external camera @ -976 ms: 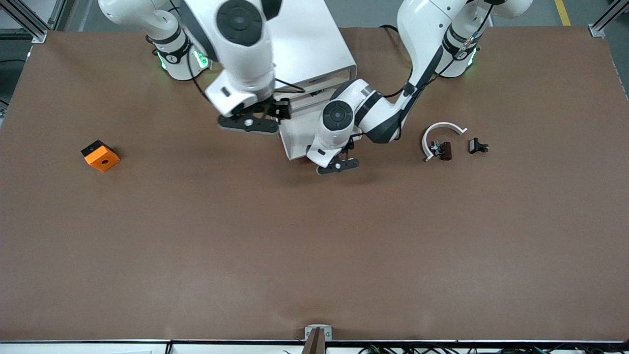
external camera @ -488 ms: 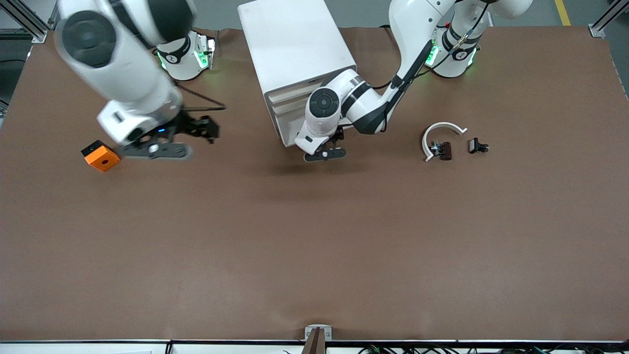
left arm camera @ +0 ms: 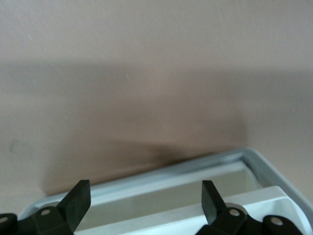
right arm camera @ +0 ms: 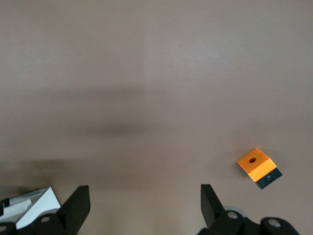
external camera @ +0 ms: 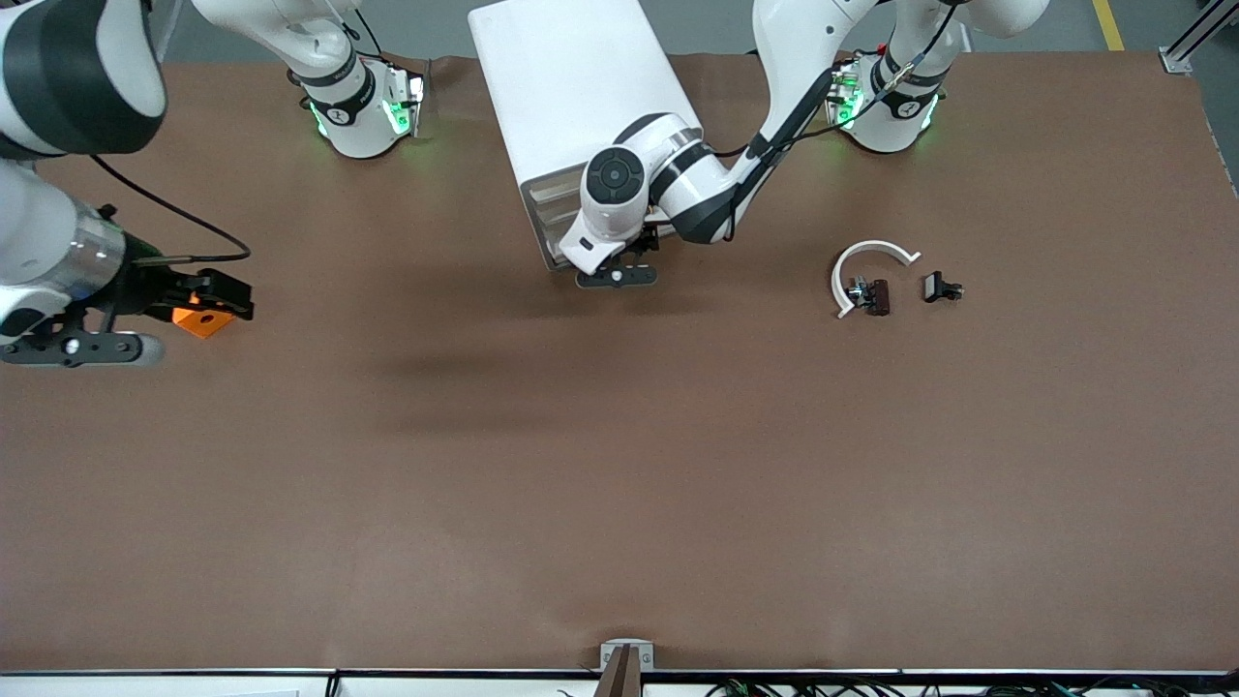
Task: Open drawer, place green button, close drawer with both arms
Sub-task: 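Push the drawer shut with the left gripper while the right gripper returns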
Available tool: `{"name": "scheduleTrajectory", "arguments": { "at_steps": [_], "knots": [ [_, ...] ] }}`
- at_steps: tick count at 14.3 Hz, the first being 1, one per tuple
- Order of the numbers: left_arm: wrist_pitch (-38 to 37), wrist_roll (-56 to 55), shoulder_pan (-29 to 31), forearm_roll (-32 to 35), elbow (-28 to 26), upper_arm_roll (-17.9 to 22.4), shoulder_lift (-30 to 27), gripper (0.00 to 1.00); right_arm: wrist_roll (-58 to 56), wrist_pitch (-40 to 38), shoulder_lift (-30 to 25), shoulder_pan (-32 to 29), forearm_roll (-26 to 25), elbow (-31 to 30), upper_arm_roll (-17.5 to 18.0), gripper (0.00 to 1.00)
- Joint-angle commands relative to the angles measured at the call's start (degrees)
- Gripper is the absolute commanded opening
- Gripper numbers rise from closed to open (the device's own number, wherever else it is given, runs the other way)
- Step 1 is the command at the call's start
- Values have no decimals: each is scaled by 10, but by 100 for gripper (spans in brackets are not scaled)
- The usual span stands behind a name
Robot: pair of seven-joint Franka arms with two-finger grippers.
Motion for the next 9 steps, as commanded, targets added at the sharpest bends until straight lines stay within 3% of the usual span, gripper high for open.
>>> {"name": "scheduleTrajectory", "arguments": {
  "at_steps": [1, 3, 9],
  "knots": [
    [6, -2, 0, 5, -22, -19, -12, 100, -21, -5, -12, -24, -23, -6, 13, 100],
    [6, -2, 0, 5, -22, -20, -11, 100, -51, -5, -9, -37, -54, -5, 13, 100],
    [5, -2, 23, 5, -17, -18, -17, 100, -85, -32, -7, -90, -48, -3, 14, 100]
  ]
}}
